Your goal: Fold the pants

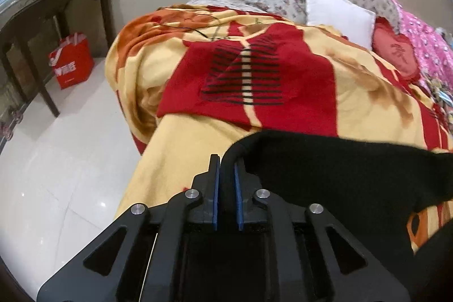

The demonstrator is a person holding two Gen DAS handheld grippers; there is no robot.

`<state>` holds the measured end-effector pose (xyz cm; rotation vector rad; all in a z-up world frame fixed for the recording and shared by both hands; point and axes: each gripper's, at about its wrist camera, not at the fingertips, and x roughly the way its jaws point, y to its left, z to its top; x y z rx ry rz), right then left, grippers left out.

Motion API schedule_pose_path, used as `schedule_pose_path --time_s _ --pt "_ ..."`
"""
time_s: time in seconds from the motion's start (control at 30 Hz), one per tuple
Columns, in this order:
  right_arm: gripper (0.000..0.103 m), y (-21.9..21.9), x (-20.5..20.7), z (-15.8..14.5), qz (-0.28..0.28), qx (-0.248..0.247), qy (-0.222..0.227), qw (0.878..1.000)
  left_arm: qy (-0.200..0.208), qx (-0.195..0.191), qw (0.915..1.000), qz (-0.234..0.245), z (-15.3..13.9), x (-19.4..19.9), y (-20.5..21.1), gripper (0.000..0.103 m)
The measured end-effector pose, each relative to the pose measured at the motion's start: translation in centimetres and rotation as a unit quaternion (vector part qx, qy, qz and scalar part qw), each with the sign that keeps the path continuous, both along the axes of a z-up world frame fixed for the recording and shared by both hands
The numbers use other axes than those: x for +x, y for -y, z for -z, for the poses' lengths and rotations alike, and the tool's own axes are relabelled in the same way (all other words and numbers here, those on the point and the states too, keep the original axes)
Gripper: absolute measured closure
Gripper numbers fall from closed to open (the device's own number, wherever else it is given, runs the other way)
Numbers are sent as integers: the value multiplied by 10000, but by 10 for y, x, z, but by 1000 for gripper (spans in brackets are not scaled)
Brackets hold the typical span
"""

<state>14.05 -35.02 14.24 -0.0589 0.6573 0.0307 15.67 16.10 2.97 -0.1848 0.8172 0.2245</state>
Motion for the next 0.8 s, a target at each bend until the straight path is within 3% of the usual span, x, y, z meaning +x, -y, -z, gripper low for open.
schedule_pose_path --time_s 0.07,0.2,0.33,0.37,0.4,0.43,0.5,0.57,0.63,0.73,0.8 --pt "80 2 5 8 237 -308 32 9992 129 81 9998 -107 -3 -6 -4 84" --pt "73 5 -21 12 -1 -69 137 9999 383 377 9968 -590 -15 -19 -19 83" --pt "73 -9 -27 29 -613 109 -131 9980 753 -111 9958 -506 -32 -46 -7 83" --pt "73 -15 -27 35 -720 79 -214 9971 797 -244 9957 -395 -34 -52 1 80" --pt "73 -20 -22 41 -730 34 -300 9969 811 -464 9954 -193 -32 -58 13 70" --pt "73 -23 -16 50 -746 40 -434 9963 759 -638 9951 -26 -29 -61 22 63" --pt "73 -25 -1 69 -636 89 -714 9954 540 -1020 9928 312 -13 -64 44 63" --pt "72 -21 16 96 -402 202 -1408 9890 336 -1152 9916 489 4 -64 61 62" --pt "63 -21 14 98 -293 274 -1318 9905 230 -1175 9914 521 18 -65 70 62" --pt "63 -27 5 104 -295 327 -1435 9887 267 -1213 9910 507 28 -66 74 59" --pt "63 -35 -12 97 -460 310 -1224 9909 283 -1354 9889 535 28 -65 70 56"
